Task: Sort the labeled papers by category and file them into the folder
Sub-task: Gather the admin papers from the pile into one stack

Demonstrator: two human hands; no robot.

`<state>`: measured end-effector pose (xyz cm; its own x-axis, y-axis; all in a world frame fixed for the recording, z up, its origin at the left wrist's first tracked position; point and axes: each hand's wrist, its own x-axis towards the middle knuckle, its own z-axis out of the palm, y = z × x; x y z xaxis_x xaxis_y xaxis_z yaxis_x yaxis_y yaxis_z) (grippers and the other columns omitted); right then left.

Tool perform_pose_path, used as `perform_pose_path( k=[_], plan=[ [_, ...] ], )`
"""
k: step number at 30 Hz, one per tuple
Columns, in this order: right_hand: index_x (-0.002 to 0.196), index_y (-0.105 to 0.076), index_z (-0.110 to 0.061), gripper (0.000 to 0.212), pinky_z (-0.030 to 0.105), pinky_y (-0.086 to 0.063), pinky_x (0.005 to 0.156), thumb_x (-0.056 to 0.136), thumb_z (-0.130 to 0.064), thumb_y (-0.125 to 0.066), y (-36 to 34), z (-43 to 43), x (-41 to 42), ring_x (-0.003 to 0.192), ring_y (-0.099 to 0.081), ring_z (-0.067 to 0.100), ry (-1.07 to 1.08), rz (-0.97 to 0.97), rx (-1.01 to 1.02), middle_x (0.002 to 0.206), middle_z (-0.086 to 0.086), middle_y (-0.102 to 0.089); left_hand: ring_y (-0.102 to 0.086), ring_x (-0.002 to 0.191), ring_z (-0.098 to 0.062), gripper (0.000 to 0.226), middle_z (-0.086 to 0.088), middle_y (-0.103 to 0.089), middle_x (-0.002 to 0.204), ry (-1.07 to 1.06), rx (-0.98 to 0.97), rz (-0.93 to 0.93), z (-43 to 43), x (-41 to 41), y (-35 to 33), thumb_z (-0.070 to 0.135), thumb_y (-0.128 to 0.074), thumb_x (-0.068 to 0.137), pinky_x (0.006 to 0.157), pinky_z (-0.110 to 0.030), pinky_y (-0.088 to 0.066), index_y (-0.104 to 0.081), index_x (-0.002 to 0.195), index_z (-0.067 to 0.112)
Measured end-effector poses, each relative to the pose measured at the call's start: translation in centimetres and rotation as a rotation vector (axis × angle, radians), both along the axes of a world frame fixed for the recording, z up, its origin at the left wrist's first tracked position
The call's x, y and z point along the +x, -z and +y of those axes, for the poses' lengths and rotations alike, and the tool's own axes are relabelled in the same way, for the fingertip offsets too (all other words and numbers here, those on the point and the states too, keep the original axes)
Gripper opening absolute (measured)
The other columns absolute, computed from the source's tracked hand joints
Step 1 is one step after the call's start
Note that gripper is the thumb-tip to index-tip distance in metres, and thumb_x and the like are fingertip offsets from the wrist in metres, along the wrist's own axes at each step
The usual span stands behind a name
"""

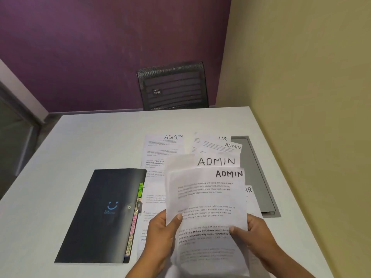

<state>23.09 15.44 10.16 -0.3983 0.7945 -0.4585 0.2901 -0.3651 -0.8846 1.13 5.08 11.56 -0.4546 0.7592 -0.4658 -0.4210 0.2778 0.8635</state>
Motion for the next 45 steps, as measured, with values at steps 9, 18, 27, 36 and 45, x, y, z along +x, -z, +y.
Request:
perform_pose_path(
  k=[9,18,27,36,45],
  plan=[
    [0.102,-0.07,-0.015,0.031,0.022,-0.06,0.068,0.075,-0.005,-0.082,-1.4,2.1,-0.5,0.083,-0.075,0.009,0.137,0.036,0.21,0.09,-0.005,-0.079,-0.075,0.086,-0.018,0.019,-0.005,-0.079,0.089,0.072,0.11,0.254,1.8,-0.6,-0.5,-0.008,-0.071,0.082,0.068,-0.018,-0.056,-0.075,0.094,0.005],
    [0.101,-0.072,-0.018,0.026,0.013,-0.052,0.059,0.079,-0.005,-0.079,-0.1,2.4,-0.8,0.071,-0.071,0.005,0.048,0.006,0.199,0.081,-0.011,-0.078,-0.072,0.083,0.001,0.022,0.017,-0.077,0.087,0.165,-0.022,0.375,2.7,-0.1,1.5,0.008,-0.074,0.086,0.067,-0.012,-0.054,-0.072,0.09,0.03],
    [0.098,-0.073,-0.018,0.009,0.036,-0.06,0.069,0.092,-0.017,-0.067,1.6,6.3,-2.2,0.081,-0.075,0.022,0.212,-0.115,0.161,0.089,0.001,-0.079,-0.075,0.091,-0.016,0.017,-0.001,-0.079,0.097,0.18,0.006,0.306,5.3,-2.2,1.0,0.009,-0.06,0.095,0.075,-0.028,-0.06,-0.074,0.105,0.011],
    [0.092,-0.069,0.0,0.039,0.044,-0.053,0.065,0.095,-0.038,-0.06,4.3,13.0,-5.7,0.067,-0.061,0.031,0.285,-0.112,-0.09,0.079,0.019,-0.07,-0.074,0.08,-0.01,0.027,0.005,-0.079,0.086,0.178,-0.196,0.454,5.2,-5.1,2.5,0.016,-0.051,0.101,0.072,-0.03,-0.059,-0.075,0.091,0.021],
    [0.105,-0.058,-0.006,0.048,0.031,-0.047,0.067,0.081,-0.046,-0.067,10.2,20.9,-12.2,0.085,-0.063,0.03,0.224,-0.69,0.097,0.095,0.01,-0.066,-0.075,0.091,-0.029,0.025,-0.004,-0.079,0.093,-0.048,-0.253,0.287,7.1,-14.3,4.6,0.009,-0.052,0.101,0.085,-0.048,-0.058,-0.075,0.1,0.018]
  ],
)
